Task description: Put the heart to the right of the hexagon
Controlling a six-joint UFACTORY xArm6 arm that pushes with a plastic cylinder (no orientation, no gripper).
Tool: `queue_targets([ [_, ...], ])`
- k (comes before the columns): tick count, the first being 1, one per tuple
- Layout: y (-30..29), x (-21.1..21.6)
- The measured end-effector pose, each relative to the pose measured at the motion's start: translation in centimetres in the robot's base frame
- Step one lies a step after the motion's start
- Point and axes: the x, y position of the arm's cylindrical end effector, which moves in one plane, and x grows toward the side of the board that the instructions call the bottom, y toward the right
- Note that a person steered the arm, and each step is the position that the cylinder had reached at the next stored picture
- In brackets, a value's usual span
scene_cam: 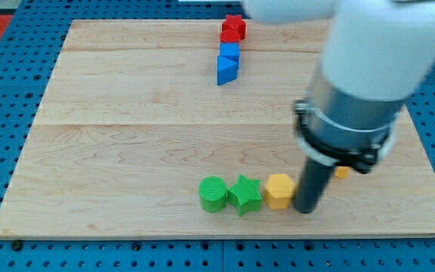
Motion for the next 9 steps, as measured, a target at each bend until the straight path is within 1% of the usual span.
queue_targets([
  [1,0.8,0.0],
  [2,7.6,-0.7],
  [3,15.6,-2.6],
  [4,17.5,-7.5],
  [5,12.8,-9.9],
  [6,7.6,-8.7],
  [7,4.7,-5.5],
  [8,4.6,-5.3],
  [9,8.8,-5.7],
])
